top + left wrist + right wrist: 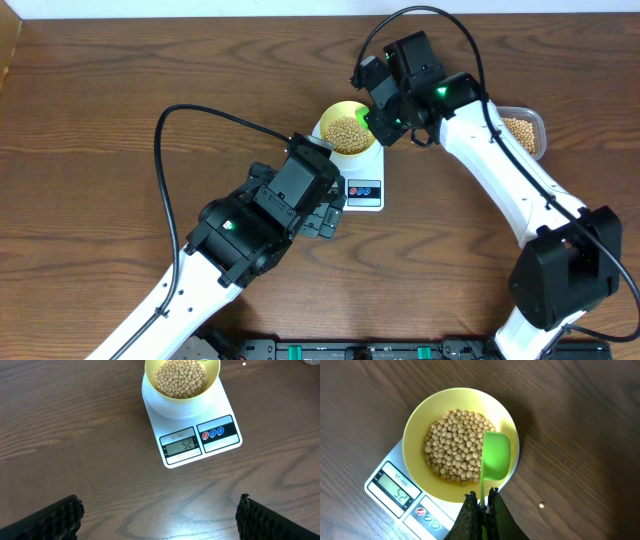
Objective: Scoop item into bowl and weigh 50g on scale
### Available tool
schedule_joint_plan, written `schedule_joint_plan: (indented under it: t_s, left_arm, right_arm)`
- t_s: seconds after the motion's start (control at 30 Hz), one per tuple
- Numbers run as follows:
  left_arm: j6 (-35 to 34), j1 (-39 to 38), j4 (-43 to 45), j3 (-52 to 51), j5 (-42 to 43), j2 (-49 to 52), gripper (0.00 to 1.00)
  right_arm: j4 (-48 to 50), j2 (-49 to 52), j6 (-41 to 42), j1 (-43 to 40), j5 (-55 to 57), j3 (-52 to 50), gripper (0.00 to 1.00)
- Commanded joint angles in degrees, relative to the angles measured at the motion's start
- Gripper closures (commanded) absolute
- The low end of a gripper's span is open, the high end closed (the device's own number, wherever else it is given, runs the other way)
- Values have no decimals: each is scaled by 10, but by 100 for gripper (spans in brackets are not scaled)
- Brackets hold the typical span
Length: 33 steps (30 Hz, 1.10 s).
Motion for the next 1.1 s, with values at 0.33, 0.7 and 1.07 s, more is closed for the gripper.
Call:
schedule_joint_plan:
  t_s: [0.33, 0.7, 1.07]
  left_arm:
    - [7, 1, -2, 7, -14, 1, 0]
    - [7, 1, -2, 7, -14, 1, 0]
    - [7, 1, -2, 7, -14, 1, 0]
  right_arm:
    - [-2, 23, -16, 15, 17, 9, 99]
    - [2, 25, -16, 19, 2, 9, 99]
    - [4, 35, -16, 28, -12, 9, 99]
